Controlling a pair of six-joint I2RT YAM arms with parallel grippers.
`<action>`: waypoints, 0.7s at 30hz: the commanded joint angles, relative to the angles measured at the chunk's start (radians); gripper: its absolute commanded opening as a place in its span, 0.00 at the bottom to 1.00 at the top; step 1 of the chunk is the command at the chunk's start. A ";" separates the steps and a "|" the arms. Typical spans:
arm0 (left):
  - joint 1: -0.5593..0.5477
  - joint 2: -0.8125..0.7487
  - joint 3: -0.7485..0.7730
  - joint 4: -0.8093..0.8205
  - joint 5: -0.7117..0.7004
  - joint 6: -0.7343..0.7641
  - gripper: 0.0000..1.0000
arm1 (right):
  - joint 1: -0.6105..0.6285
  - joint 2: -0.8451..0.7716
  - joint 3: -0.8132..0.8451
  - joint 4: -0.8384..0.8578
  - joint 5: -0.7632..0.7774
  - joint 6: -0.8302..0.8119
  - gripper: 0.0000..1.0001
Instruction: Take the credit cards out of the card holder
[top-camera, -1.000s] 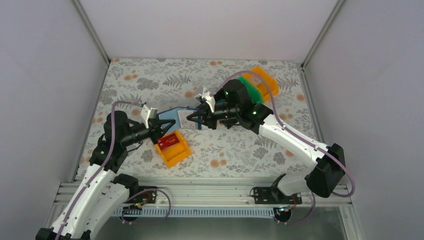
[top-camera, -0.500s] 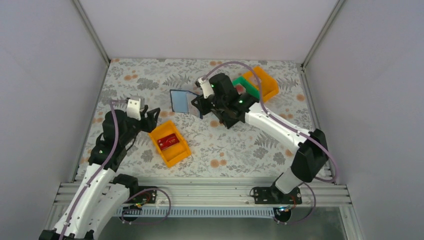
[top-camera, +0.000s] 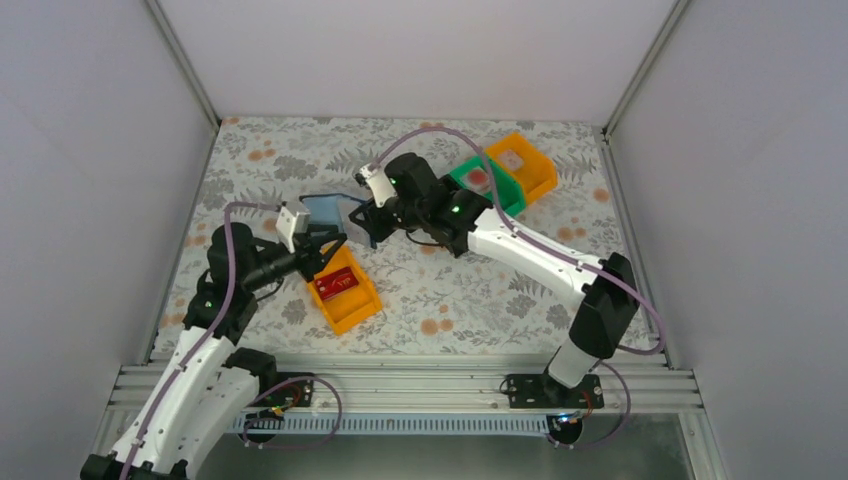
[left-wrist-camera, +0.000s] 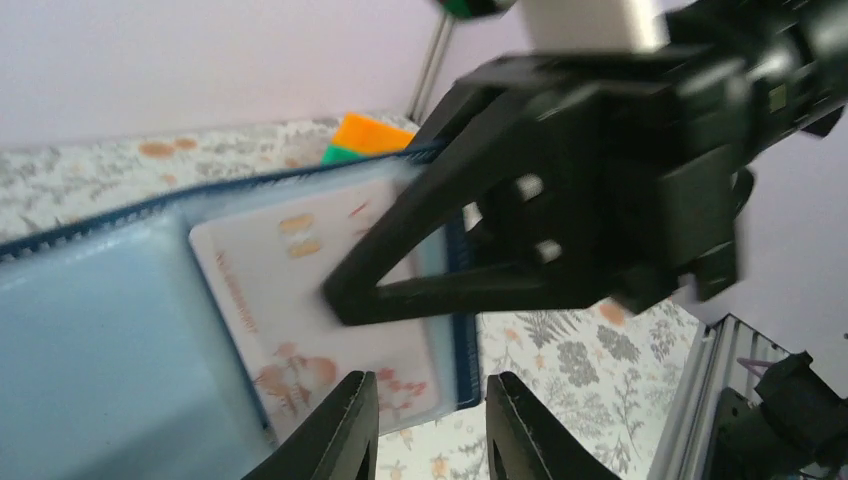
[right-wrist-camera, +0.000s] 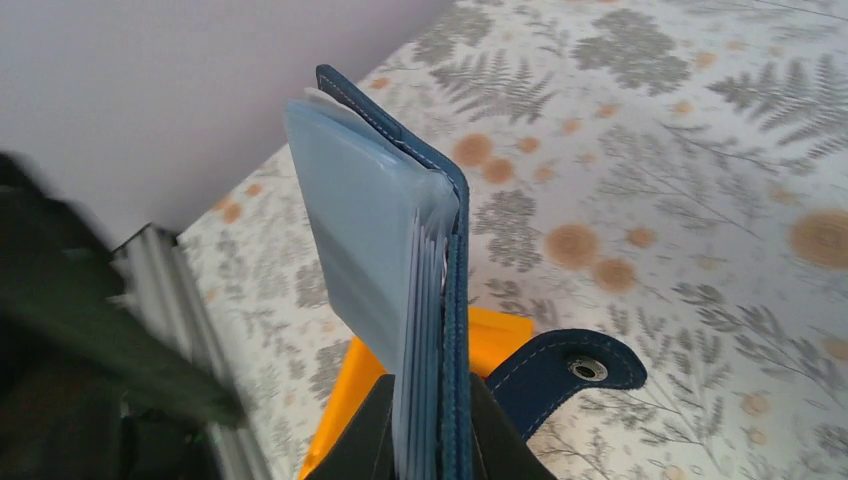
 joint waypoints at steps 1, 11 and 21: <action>0.002 -0.006 -0.013 0.032 0.036 -0.035 0.27 | 0.007 -0.097 -0.043 0.088 -0.196 -0.124 0.04; 0.003 -0.023 0.008 -0.026 0.065 0.055 0.25 | 0.007 -0.252 -0.193 0.132 -0.427 -0.330 0.04; -0.001 -0.011 0.010 0.095 0.307 0.074 0.20 | 0.007 -0.298 -0.220 0.168 -0.523 -0.374 0.04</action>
